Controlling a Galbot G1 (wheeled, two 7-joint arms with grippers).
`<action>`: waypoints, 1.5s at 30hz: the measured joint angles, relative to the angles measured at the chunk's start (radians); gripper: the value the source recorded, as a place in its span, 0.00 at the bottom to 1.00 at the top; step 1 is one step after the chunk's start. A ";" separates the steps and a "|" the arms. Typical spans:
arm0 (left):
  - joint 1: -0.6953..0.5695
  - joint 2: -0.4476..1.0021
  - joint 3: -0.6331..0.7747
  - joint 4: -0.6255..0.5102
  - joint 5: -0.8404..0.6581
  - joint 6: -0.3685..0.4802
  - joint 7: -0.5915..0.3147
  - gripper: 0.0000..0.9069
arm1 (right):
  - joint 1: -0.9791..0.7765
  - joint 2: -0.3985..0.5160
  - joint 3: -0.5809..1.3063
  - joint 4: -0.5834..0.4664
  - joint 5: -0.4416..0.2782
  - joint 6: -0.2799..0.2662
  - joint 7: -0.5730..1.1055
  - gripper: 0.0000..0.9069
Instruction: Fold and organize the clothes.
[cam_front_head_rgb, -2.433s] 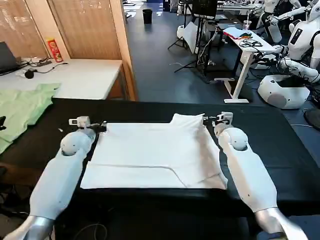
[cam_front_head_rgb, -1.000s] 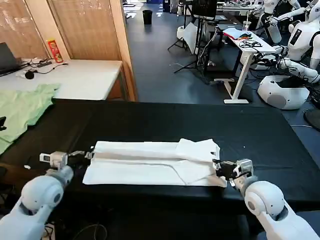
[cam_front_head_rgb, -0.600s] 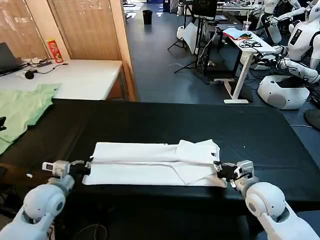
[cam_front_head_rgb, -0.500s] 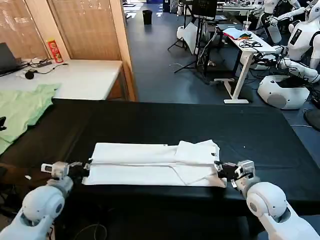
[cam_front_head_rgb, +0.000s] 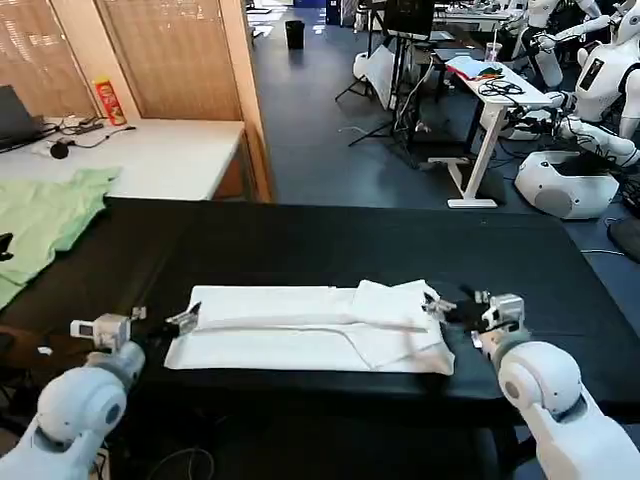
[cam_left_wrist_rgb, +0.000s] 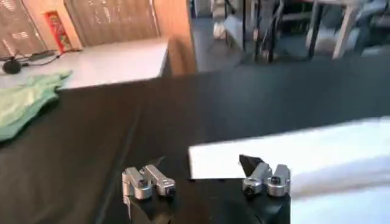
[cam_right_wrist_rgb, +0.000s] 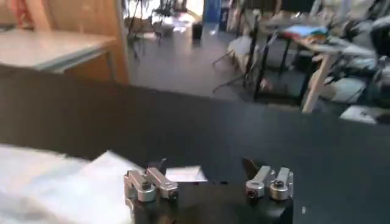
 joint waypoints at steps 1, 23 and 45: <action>-0.028 -0.010 0.007 0.028 -0.019 0.001 -0.002 0.97 | 0.014 0.013 -0.008 -0.022 -0.006 0.003 0.000 0.97; -0.189 -0.116 0.054 0.306 -0.021 -0.001 0.027 0.18 | 0.112 0.164 -0.049 -0.257 -0.025 0.011 -0.003 0.60; -0.226 -0.165 0.124 0.364 0.275 -0.144 0.105 0.97 | 0.056 0.211 0.000 -0.242 -0.107 0.094 0.009 0.97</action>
